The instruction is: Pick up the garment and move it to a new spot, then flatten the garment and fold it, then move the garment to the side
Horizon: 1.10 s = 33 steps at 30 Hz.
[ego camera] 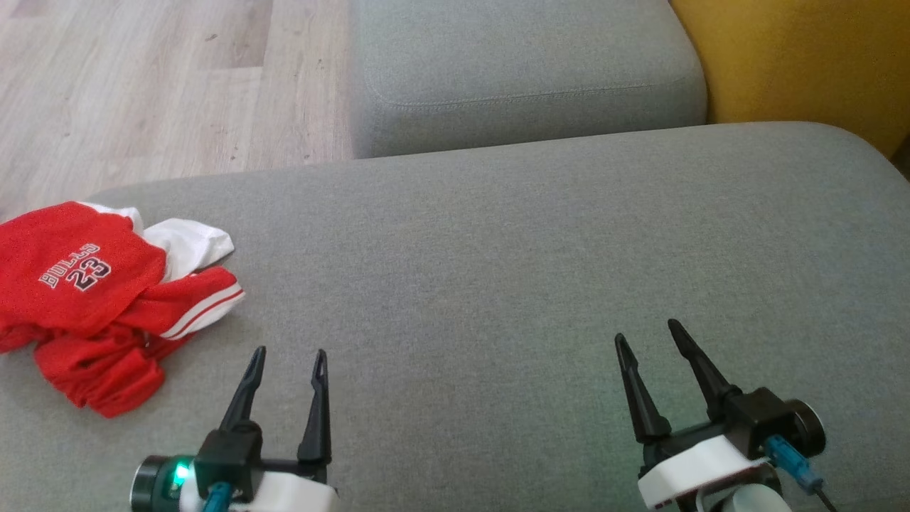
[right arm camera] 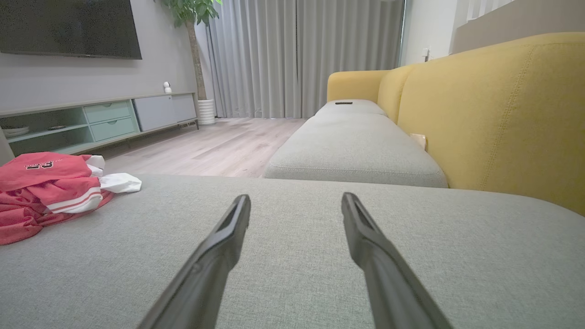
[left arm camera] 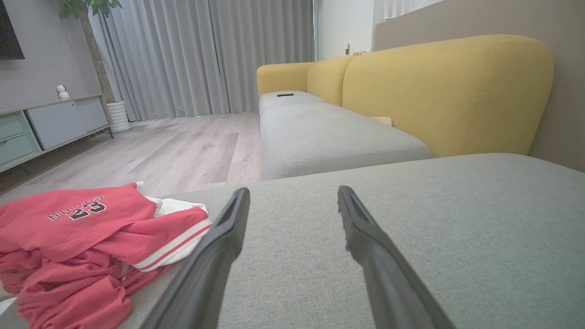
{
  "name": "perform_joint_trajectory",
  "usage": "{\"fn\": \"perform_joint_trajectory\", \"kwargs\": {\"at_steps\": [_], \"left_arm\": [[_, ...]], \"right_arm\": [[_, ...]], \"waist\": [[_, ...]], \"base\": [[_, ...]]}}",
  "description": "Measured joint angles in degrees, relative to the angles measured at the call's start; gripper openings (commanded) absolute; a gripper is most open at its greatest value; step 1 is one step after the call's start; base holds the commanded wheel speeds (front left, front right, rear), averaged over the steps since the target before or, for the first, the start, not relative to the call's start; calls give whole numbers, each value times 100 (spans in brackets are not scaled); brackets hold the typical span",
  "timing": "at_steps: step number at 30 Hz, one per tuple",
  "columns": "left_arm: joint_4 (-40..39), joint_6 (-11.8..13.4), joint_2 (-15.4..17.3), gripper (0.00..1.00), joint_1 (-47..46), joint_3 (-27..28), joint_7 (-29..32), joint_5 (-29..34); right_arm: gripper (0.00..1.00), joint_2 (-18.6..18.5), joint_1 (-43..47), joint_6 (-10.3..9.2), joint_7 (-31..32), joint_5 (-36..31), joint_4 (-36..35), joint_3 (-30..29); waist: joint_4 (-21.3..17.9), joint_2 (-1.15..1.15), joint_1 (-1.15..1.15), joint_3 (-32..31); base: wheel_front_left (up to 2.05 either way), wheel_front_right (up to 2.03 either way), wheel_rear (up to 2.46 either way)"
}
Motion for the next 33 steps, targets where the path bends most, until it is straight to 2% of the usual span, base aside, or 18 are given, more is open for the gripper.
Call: {"fn": "perform_joint_trajectory", "kwargs": {"at_steps": [11,16,24,33], "left_arm": [[4,-27,0,100,0,-70,0,21],[54,-60,0,100,0,-42,0,-21],[63,-16,-2,100,0,125,0,-21],[40,112,-4,100,12,389,0,-21]], "right_arm": [[100,0,8,0,0,-1,0,-16],[100,0,127,0,-2,-1,8,-42],[100,3,208,0,-5,0,8,-8],[100,4,211,0,-5,1,5,18]], "waist": [[21,0,0,24],[161,0,0,26],[654,0,0,79],[1465,0,0,146]], "base": [[0,0,0],[0,0,0],[0,0,0],[0,0,0]]}}
